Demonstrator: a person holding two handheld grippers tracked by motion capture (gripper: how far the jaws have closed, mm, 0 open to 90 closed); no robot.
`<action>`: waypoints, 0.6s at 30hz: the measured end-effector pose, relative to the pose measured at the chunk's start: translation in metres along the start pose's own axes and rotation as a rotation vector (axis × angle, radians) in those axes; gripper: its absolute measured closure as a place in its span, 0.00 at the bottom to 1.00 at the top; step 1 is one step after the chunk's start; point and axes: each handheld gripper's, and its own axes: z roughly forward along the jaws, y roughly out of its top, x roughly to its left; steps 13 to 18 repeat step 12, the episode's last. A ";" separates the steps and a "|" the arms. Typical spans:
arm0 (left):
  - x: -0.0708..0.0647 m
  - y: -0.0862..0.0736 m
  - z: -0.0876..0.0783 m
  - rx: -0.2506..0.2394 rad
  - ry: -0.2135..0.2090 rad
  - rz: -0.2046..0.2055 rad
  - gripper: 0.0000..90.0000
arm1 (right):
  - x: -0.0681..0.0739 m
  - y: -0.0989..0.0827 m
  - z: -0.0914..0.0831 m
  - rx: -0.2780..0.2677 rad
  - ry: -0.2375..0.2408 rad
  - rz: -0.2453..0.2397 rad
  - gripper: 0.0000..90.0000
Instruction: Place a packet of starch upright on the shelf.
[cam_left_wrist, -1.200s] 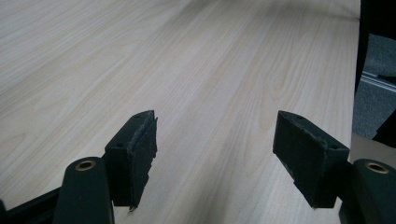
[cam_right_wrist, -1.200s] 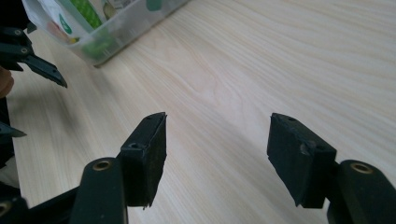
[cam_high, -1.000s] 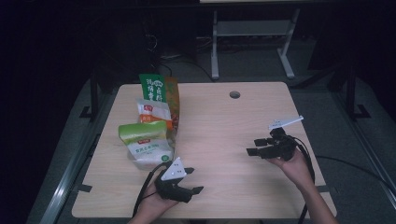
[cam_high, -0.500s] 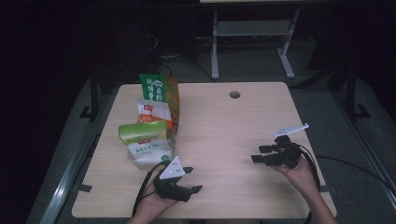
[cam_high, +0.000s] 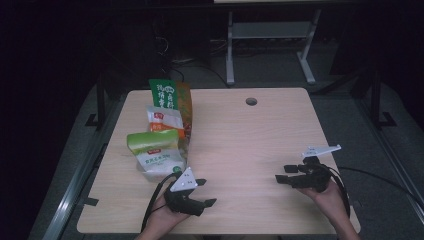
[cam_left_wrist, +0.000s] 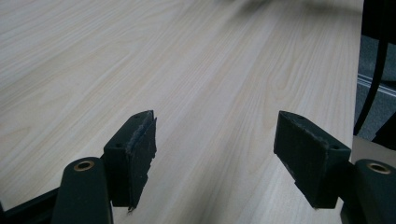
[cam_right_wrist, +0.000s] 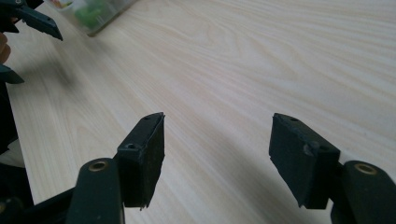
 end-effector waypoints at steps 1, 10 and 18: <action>0.000 0.000 0.000 -0.001 0.000 0.000 0.33 | 0.001 -0.002 -0.001 0.001 0.001 0.001 0.39; 0.000 0.001 0.002 -0.006 -0.040 -0.014 0.31 | 0.015 -0.023 -0.007 -0.050 -0.025 -0.017 0.37; 0.000 0.002 0.003 -0.002 -0.039 -0.003 0.31 | 0.017 -0.022 -0.008 -0.071 -0.029 -0.019 0.36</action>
